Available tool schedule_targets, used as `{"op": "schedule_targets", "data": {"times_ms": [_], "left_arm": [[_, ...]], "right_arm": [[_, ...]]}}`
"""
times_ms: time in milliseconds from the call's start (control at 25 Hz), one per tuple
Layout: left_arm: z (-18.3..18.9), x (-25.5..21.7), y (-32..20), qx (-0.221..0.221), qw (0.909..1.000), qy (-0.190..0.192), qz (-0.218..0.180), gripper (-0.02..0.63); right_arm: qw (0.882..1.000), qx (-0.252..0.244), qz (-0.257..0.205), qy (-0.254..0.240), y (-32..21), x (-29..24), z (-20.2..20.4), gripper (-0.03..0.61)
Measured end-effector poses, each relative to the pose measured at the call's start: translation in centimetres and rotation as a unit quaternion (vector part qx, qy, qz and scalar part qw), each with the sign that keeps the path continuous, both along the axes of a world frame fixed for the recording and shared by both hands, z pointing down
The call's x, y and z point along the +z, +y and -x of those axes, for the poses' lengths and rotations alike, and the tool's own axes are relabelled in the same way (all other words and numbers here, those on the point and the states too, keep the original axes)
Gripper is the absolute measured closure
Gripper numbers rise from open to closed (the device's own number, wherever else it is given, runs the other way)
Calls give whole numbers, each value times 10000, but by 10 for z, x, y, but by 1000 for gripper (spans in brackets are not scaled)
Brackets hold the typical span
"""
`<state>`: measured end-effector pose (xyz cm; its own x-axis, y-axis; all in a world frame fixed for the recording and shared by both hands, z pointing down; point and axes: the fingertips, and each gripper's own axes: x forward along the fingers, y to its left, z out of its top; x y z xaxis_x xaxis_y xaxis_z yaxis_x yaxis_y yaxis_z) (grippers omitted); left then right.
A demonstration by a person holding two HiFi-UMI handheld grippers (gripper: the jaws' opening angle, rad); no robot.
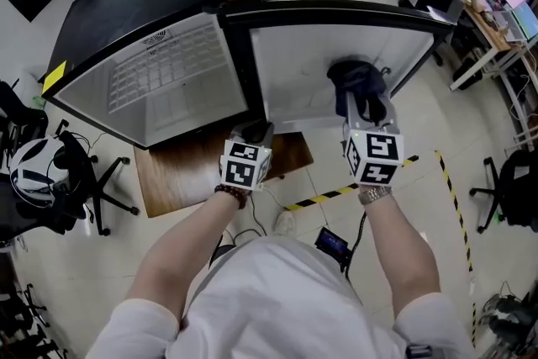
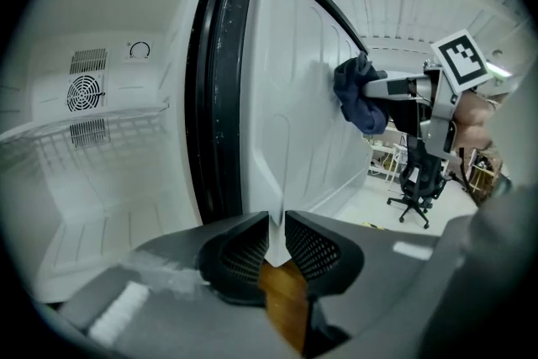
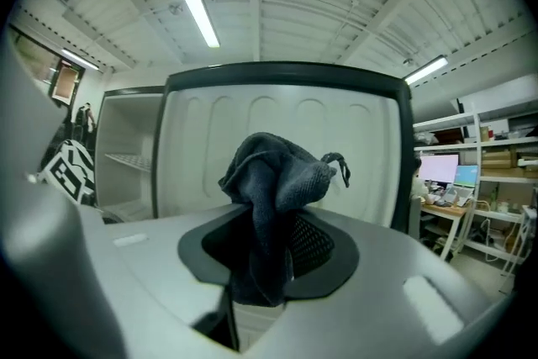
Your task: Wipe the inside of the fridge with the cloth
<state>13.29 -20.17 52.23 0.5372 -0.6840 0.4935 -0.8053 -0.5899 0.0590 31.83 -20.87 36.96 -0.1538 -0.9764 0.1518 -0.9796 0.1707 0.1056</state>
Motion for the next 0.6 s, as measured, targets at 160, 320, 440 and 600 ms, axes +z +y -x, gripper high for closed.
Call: {"op": "schedule_targets", "data": {"times_ms": [160,320,440,600], "left_arm": [[3,-6,11,251,9997,21,-23,543],[22,-10,26,555,9984,-65,-73,541],[49,-18,35,611,9980,-49,-126,541],[88,-27,47,650,9978,-30,-147,541]], "right_arm": [[9975,-699,83,-68,9,11,77,465],[9932,-1138,243,-38,19,29,146,465],[9917,-1229,382,52,22,43,183,465],[9930,-1036,545,124,16,59,208,465]]}}
